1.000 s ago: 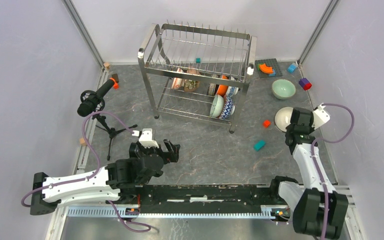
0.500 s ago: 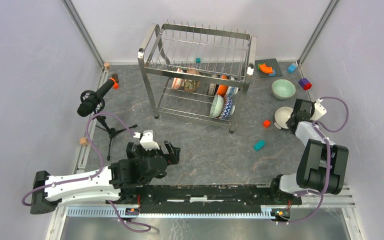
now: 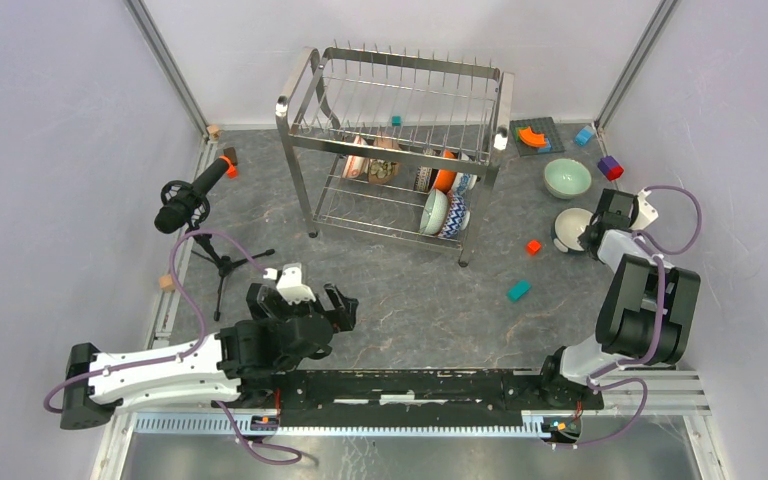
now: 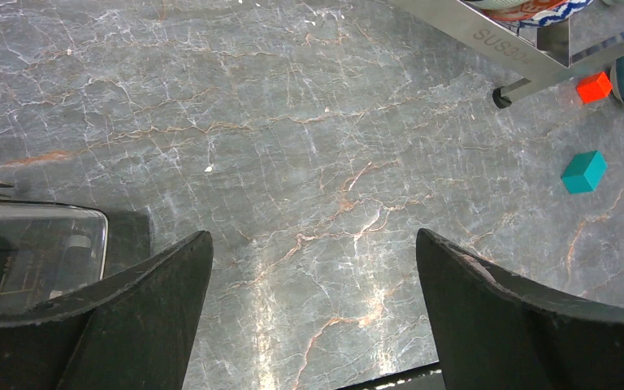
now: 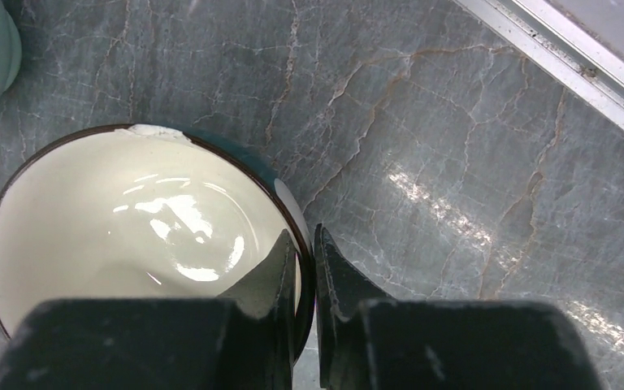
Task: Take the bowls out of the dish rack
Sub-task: Place the bowl at the center of the board, then pick up the bowl from the dish rack.
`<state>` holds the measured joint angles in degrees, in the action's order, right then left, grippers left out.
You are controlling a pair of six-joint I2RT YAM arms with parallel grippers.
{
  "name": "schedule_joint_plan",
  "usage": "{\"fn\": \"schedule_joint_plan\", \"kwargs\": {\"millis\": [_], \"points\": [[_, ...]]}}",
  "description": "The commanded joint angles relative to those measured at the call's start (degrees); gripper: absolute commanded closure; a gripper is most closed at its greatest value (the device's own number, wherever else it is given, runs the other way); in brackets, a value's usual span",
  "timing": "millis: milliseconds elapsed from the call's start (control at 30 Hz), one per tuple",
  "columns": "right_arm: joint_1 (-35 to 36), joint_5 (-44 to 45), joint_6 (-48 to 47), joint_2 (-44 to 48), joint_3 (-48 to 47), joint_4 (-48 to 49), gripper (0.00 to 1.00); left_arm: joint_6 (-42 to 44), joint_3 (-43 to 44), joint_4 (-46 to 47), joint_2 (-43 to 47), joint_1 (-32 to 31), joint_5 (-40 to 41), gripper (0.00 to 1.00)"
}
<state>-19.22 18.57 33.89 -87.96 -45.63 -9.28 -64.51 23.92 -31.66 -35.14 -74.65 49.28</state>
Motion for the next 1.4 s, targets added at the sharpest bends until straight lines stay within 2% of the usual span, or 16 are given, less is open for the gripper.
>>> {"fn": "schedule_joint_plan", "kwargs": {"millis": [0, 167, 300, 400, 467, 600, 733, 867, 1100, 1233, 1367], "points": [[0.0, -2.7, -0.6, 0.6, -0.5, 2.8, 0.78, -4.0, 0.3, -0.9, -1.0, -0.1, 1.7, 0.00], [-0.1, -3.8, -1.4, 2.6, -2.0, 0.9, 0.44, -3.7, 1.2, -0.9, -2.1, 0.0, 1.7, 0.00], [1.2, -5.5, -2.3, 6.8, -3.9, 0.0, 0.29, -2.6, 1.7, -0.2, -2.7, 0.0, 2.2, 0.00], [4.5, -4.9, -2.8, 11.9, -5.7, -1.0, 0.27, -0.2, 2.5, 1.1, -2.7, 0.0, 3.3, 0.00], [8.4, -1.1, -2.4, 18.5, -4.0, 0.4, 0.26, 2.2, 3.3, 2.2, -3.0, -0.1, 4.5, 0.00], [18.9, 6.5, -0.7, 35.5, 6.8, 6.7, 0.26, 6.5, 5.5, 4.5, -4.5, 0.0, 7.8, 0.00], [24.3, 5.8, 4.0, 47.5, 17.6, 6.8, 0.28, 11.2, 7.7, 9.1, -8.1, -0.1, 9.2, 0.00], [26.0, -1.7, 4.4, 57.0, 28.9, 10.9, 0.24, 15.2, 9.9, 15.6, -13.2, 0.1, 10.5, 0.00], [26.1, -18.3, 0.3, 66.8, 37.0, 13.5, 0.22, 21.0, 18.0, 20.5, -24.6, 0.6, 10.1, 0.00], [26.1, -29.1, 0.9, 68.4, 41.1, 18.3, 0.22, 26.1, 21.4, 26.1, -29.1, 3.8, 3.7, 0.00], [26.5, -32.1, -0.6, 69.2, 42.8, 20.3, 0.22, 26.0, 23.0, 27.6, -33.0, 13.6, -11.5, 0.00]]}}
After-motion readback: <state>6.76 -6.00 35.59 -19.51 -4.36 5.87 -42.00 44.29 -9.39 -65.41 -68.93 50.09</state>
